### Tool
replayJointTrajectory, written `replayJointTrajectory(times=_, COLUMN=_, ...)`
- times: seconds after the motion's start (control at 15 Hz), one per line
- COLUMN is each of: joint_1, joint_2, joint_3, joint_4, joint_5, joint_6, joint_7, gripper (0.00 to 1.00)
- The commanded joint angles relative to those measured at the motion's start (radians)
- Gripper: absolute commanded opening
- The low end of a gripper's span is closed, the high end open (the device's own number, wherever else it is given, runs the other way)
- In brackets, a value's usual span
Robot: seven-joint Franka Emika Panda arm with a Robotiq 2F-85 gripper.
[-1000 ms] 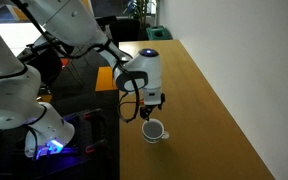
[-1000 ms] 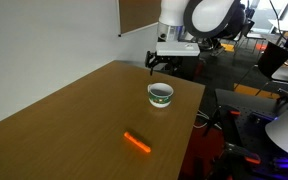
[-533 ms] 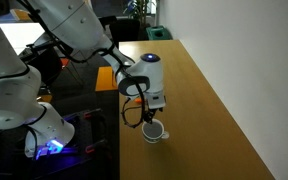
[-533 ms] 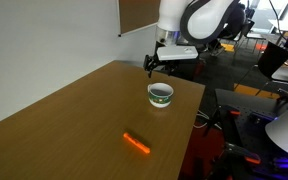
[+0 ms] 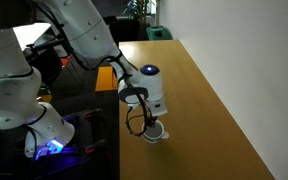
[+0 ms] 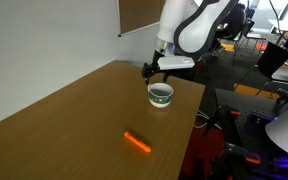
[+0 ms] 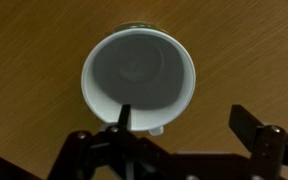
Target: Remove the highlighter from the cup then move the cup backwards and move the highlighter to the right
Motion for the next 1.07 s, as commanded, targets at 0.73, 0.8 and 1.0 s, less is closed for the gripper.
replayJointTrajectory(times=0.73, joint_1=0.021, joint_2=0.176, joint_3=0.011, joint_4=0.120, joint_5=0.218, joint_6=0.020, joint_7=-0.209, gripper=1.00)
replayJointTrajectory(times=0.8, joint_1=0.023, joint_2=0.182, joint_3=0.011, joint_4=0.126, joint_5=0.218, joint_6=0.019, joint_7=-0.207, gripper=1.00)
replayJointTrajectory(times=1.0, joint_1=0.027, joint_2=0.202, joint_3=0.013, joint_4=0.149, joint_5=0.220, joint_6=0.012, joint_7=-0.209, gripper=0.99)
